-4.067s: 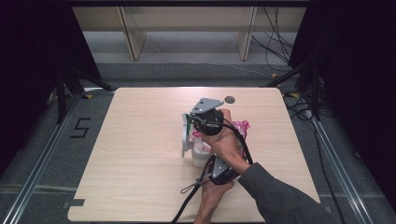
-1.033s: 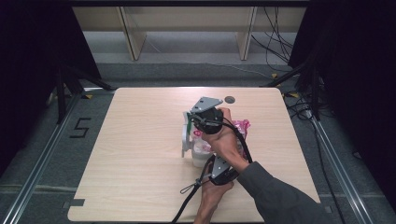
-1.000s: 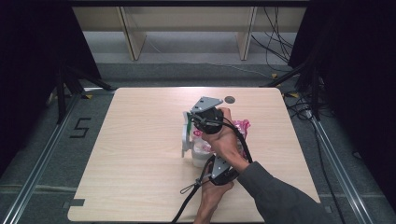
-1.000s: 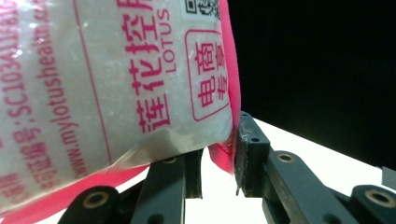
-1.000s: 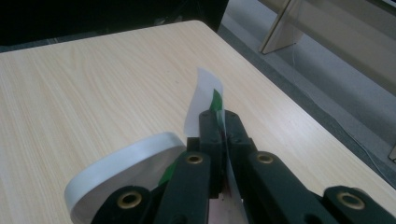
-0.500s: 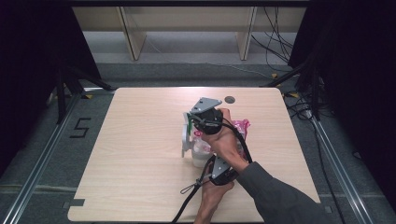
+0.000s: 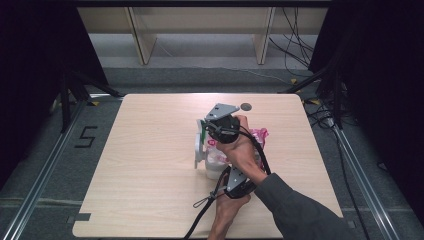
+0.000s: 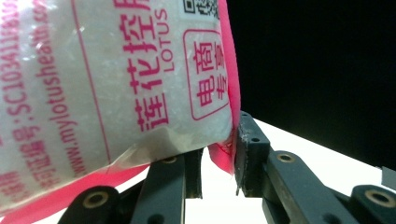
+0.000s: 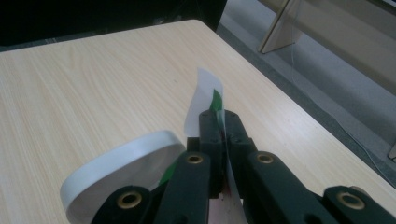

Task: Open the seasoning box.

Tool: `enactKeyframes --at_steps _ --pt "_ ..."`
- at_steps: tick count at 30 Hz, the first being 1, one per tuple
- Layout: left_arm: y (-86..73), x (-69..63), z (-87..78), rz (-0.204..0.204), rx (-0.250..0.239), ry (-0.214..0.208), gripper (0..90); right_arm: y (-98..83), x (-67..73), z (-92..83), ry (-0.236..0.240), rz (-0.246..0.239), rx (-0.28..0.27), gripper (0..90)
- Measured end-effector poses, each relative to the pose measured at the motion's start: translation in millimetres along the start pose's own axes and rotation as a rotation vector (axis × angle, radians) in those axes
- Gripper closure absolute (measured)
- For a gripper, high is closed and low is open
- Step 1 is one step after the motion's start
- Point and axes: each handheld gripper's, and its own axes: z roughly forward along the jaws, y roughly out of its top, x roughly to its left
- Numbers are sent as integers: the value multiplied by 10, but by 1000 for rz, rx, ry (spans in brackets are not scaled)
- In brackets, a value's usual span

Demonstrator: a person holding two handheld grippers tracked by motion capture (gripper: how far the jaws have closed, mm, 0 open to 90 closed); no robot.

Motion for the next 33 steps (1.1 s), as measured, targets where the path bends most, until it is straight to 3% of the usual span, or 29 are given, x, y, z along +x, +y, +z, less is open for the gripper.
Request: enactKeyframes --at_steps 3,4,7,10,11,12,13,16,17,19,23,24,28,29,31,33 --pt "-11 -23 25 -26 -26 -3 746 -8 -4 2 3 0 6 895" --pt "-16 -39 26 -53 -46 26 746 -7 0 1 0 5 -3 895" --pt "-28 -39 31 -59 -42 37 747 -13 -22 -20 4 1 -20 895" --pt "-40 -29 30 -39 -18 50 747 -21 -33 -62 18 16 -29 896" --pt "-41 -9 13 -6 12 64 747 -31 -50 -76 17 15 -44 896" --pt "-52 -13 21 -6 14 72 747 -39 -64 -84 23 15 -52 896" --pt "-60 -13 25 -8 20 72 747 -52 -72 -106 27 46 -58 896" --pt "-78 -7 37 0 34 79 747 -74 -104 -155 36 52 -76 897" --pt "-83 -5 39 1 40 80 747 -84 -91 -184 49 86 -70 897" --pt "-98 -3 46 -3 47 83 747 -99 -118 -225 49 64 -92 897" --pt "-110 -1 49 -25 46 71 746 -137 -142 -309 62 112 -108 898" --pt "-110 -2 50 -24 47 71 746 -143 -158 -305 50 88 -135 898" --pt "-118 12 44 -5 71 79 745 -164 -199 -368 62 95 -146 899" --pt "-120 20 38 1 79 79 744 -174 -203 -400 66 123 -141 899" --pt "-124 35 32 11 89 79 743 -190 -219 -426 69 131 -161 899" --pt "-136 18 50 -23 61 82 742 -205 -237 -453 71 126 -175 899"
